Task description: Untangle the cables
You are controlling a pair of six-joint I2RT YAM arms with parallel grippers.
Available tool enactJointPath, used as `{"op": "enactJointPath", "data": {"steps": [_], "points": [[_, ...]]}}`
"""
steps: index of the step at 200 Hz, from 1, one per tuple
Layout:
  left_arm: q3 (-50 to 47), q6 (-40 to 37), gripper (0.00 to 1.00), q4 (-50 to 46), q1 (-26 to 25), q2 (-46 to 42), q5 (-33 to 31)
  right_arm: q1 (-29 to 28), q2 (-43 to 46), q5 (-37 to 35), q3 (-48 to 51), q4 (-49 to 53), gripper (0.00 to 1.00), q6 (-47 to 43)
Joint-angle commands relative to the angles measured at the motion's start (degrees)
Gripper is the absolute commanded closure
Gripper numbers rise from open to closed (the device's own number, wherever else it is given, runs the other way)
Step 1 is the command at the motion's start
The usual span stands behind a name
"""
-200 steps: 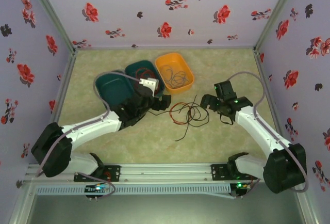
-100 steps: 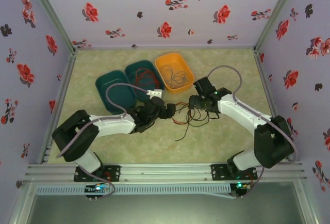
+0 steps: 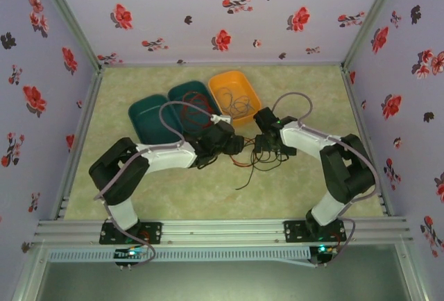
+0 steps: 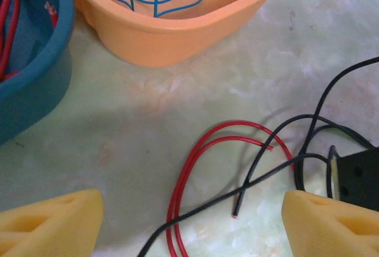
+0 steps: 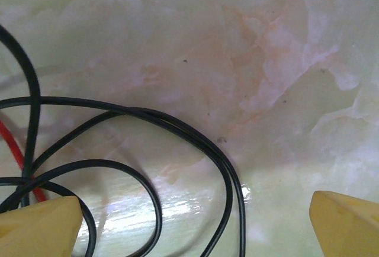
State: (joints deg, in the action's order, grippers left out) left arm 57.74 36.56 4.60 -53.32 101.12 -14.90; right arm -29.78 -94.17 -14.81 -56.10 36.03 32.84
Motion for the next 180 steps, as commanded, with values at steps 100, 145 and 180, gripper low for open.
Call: {"op": "enactJointPath", "data": {"steps": [100, 145, 180], "points": [[14.70, -8.83, 0.60, -18.76, 2.72, 12.87, 1.66, 6.89, 7.79, -0.70, 7.32, 1.32, 0.01, 2.58], [15.29, -8.39, 0.66, -20.28, 2.44, 14.62, 4.43, 7.05, 10.43, -0.88, 7.49, 1.76, 0.01, 2.76], [15.68, -8.20, 0.74, -20.24, 2.21, 15.97, 5.17, 7.09, 12.09, -1.82, 7.23, 2.97, 0.01, 2.78]]}}
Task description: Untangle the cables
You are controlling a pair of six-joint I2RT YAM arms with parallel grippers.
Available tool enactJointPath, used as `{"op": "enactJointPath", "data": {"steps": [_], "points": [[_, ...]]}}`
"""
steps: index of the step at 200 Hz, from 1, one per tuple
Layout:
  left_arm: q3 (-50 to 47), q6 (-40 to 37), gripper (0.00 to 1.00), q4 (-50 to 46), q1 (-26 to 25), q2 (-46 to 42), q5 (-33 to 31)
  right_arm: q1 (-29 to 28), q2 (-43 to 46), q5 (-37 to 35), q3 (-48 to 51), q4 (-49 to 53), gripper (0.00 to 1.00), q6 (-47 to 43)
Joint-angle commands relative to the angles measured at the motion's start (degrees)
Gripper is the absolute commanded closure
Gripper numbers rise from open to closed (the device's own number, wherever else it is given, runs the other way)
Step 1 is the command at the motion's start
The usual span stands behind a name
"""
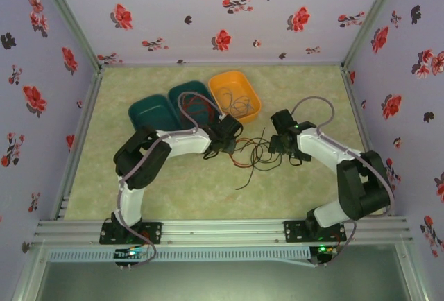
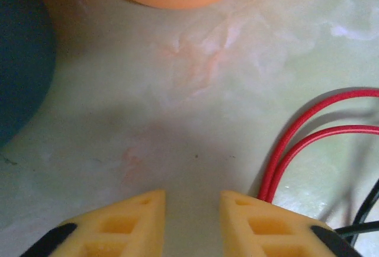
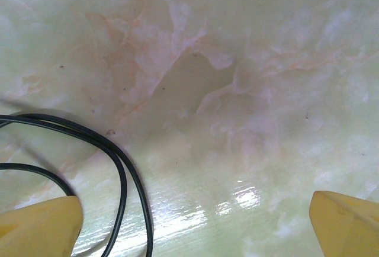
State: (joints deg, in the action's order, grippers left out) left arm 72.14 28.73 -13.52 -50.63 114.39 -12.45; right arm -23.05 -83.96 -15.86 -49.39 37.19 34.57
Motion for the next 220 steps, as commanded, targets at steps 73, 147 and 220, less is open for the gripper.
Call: {"op": "enactJointPath", "data": {"steps": [73, 147, 220], "points": [[2.86, 0.58, 0.73, -2.59, -3.72, 1.92, 4.12, 0.35, 7.81, -1.22, -0.16, 3.65, 0.01, 0.62], [3.01, 0.67, 0.75, -0.89, -7.64, 0.06, 6.72, 0.24, 11.61, -0.51, -0.56, 3.43, 0.01, 0.91], [4.09, -1.13, 0.73, -0.44, -7.41, -1.45, 7.59, 0.26, 12.52, -0.91, 0.10, 3.07, 0.01, 1.23]]}}
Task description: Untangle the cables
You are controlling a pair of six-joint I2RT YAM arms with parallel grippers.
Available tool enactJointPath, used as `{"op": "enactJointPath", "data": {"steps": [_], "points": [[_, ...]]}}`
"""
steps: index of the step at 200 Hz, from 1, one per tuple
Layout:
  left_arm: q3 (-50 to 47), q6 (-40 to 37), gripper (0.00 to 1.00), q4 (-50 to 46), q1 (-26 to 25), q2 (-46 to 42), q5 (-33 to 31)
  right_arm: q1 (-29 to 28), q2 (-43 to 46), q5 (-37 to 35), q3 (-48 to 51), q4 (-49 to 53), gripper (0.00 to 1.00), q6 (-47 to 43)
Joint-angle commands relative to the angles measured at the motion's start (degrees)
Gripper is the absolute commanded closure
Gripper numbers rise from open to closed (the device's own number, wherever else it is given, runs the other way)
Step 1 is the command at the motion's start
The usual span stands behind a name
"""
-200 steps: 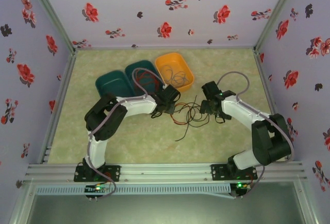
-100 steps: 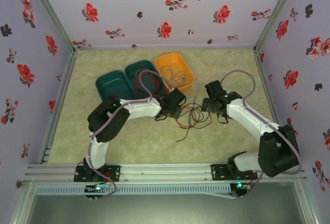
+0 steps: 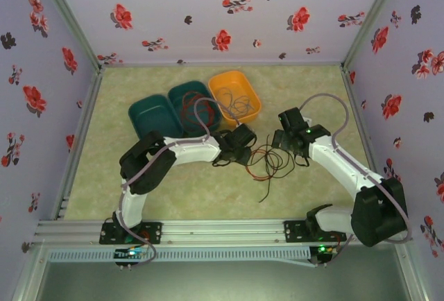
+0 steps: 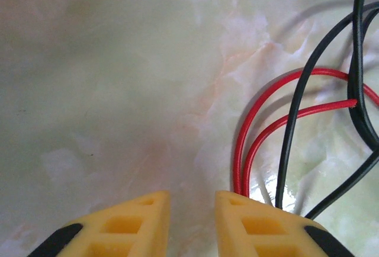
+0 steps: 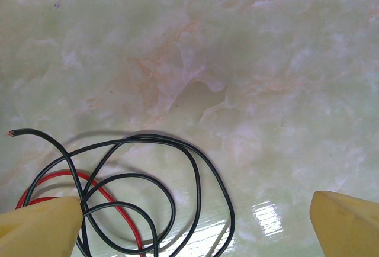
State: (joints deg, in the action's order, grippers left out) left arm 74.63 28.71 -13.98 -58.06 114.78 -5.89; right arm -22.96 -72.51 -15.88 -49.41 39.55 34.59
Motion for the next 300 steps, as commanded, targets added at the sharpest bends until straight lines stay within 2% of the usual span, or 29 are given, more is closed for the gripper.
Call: {"op": "enactJointPath", "data": {"steps": [1, 69, 133, 208, 228, 264, 300], "points": [[1.63, -1.11, 0.73, -0.08, 0.04, -1.80, 1.13, 0.19, 1.11, -0.85, 0.16, 0.71, 0.01, 1.28], [4.48, -2.06, 0.73, -4.13, 0.06, 1.47, 5.64, 0.12, 0.52, -1.13, -0.08, 0.50, 0.01, 1.38], [6.99, -1.20, 0.73, -8.95, 0.42, 4.39, 5.54, 0.14, 0.44, -1.17, -0.07, 0.69, 0.01, 1.52], [7.55, -1.84, 0.71, -9.76, 0.41, 4.68, 8.04, 0.20, -0.22, -1.00, -0.12, 0.26, 0.01, 1.63], [7.48, -1.71, 0.74, -10.27, 0.42, 5.02, 7.64, 0.20, -0.26, -1.08, -0.16, 0.31, 0.01, 1.63], [7.14, 0.31, 0.86, -11.83, 1.62, 5.41, 5.79, 0.20, -0.27, -1.08, -0.08, 0.57, 0.01, 1.62], [6.92, -0.11, 0.86, -12.35, 2.43, 4.87, 5.16, 0.19, -0.74, -0.84, -0.16, 0.26, 0.01, 1.66]]}}
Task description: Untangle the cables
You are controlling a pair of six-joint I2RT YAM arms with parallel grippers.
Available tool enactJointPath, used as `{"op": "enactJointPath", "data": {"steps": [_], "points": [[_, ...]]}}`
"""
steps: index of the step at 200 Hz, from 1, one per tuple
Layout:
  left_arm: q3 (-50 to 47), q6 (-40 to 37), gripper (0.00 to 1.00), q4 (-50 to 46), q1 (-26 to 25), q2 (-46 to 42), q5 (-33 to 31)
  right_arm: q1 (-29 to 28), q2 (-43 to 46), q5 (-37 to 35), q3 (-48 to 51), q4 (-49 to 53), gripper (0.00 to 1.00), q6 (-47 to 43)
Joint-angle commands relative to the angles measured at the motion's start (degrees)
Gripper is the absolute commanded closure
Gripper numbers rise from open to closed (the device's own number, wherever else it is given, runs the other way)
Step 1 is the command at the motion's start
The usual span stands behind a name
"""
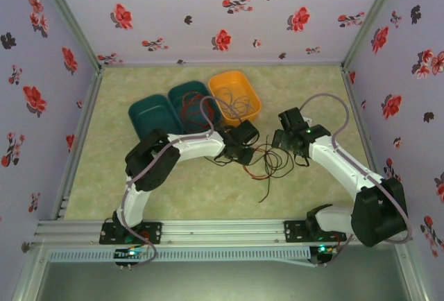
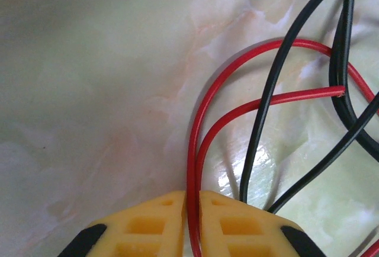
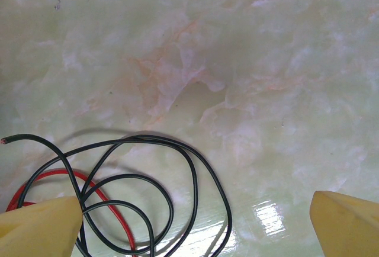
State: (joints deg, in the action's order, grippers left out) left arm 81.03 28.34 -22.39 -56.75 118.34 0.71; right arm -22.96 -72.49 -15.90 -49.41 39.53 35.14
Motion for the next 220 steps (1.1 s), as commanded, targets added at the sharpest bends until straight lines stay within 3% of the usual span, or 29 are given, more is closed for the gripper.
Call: {"op": "enactJointPath", "data": {"steps": [1, 45, 80, 220], "points": [[0.52, 0.24, 0.86, -4.00, 1.12, 1.29, -1.43, 0.19, -0.83, -0.81, -0.12, 0.28, 0.01, 1.14], [0.79, 0.24, 0.90, -4.45, 1.12, 1.71, -1.31, 0.18, -1.66, -0.43, -0.34, -0.07, 0.01, 1.30], [0.88, 0.00, 1.00, -4.26, 1.11, 0.92, -1.60, 0.19, -1.74, -0.47, -0.50, 0.10, 0.01, 1.08], [-9.91, 0.01, 1.00, 7.53, -0.72, -14.65, -14.52, -3.02, -2.81, 9.72, -1.31, -7.66, 0.01, 0.69]]}}
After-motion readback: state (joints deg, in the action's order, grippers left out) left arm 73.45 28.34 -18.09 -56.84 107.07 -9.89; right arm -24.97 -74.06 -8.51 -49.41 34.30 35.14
